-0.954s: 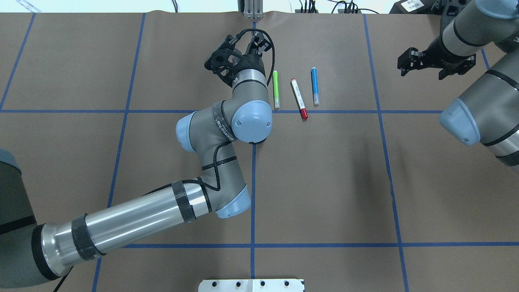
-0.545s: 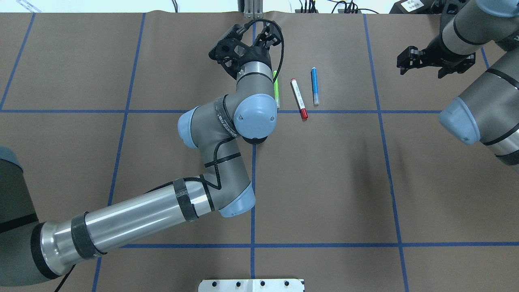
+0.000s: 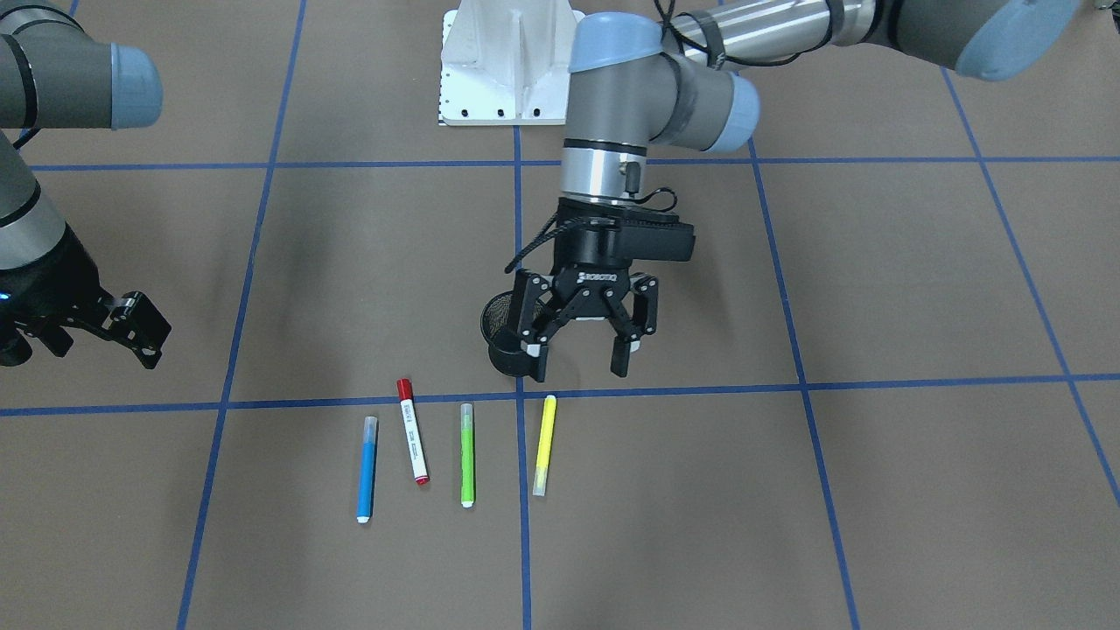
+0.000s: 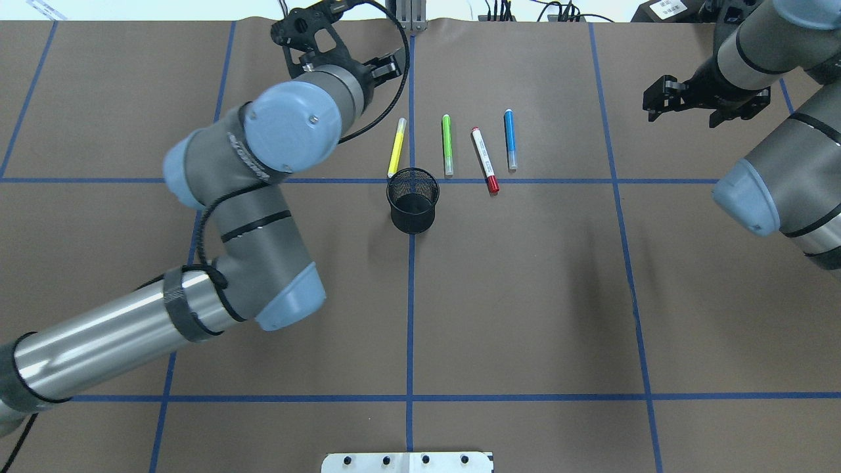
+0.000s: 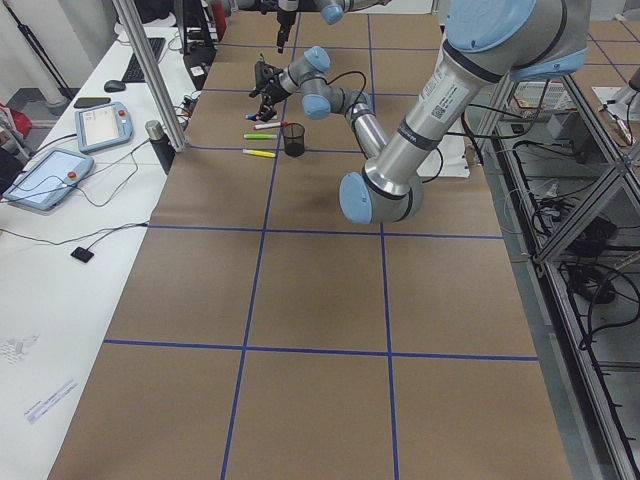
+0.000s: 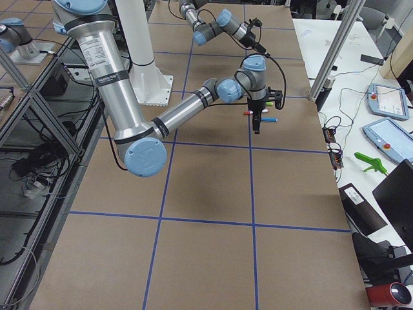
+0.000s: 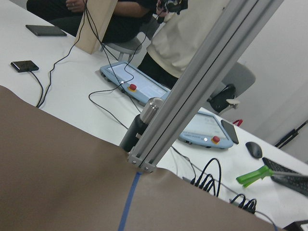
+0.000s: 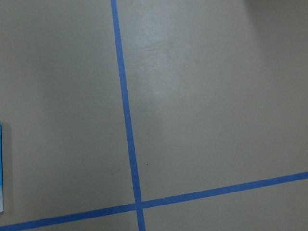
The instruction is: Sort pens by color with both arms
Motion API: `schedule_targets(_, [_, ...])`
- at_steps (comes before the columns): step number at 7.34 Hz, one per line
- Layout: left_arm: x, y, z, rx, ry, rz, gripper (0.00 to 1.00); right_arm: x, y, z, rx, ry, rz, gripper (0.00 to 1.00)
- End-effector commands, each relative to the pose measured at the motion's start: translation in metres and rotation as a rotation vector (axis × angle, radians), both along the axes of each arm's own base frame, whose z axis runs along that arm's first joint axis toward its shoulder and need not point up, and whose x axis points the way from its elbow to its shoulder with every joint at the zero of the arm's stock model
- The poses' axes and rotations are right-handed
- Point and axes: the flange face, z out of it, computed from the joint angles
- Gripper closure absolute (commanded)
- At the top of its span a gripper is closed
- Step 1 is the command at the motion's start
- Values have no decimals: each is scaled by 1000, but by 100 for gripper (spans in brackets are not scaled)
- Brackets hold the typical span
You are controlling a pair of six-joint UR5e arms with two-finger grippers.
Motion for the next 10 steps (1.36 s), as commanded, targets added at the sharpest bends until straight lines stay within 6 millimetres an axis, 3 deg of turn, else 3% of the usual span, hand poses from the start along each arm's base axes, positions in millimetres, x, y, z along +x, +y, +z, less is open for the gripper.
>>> schedule_targets(1, [-93, -4, 16, -190, -103, 268, 0, 27, 2, -2, 39, -69, -139, 0])
schedule_targets(2, [-135, -22, 25, -243, -131, 369, 0, 94, 0, 35, 75, -108, -229, 0])
schedule_targets(3, [-180, -44, 46, -273, -172, 456, 0, 136, 6, 84, 77, -66, -254, 0])
schedule_targets(5, [-251, -85, 92, -266, -230, 589, 0, 193, 44, 171, -29, -25, -199, 0])
schedule_targets(7, [-287, -114, 145, -258, -265, 673, 0, 211, 71, 214, -76, -14, -215, 0])
schedule_targets(9, [-325, -118, 200, -240, -314, 727, 0, 239, 89, 239, -71, -1, -233, 0])
schedule_targets(10, [-342, -120, 215, -227, -290, 765, 0, 252, 92, 245, -55, 5, -238, 0])
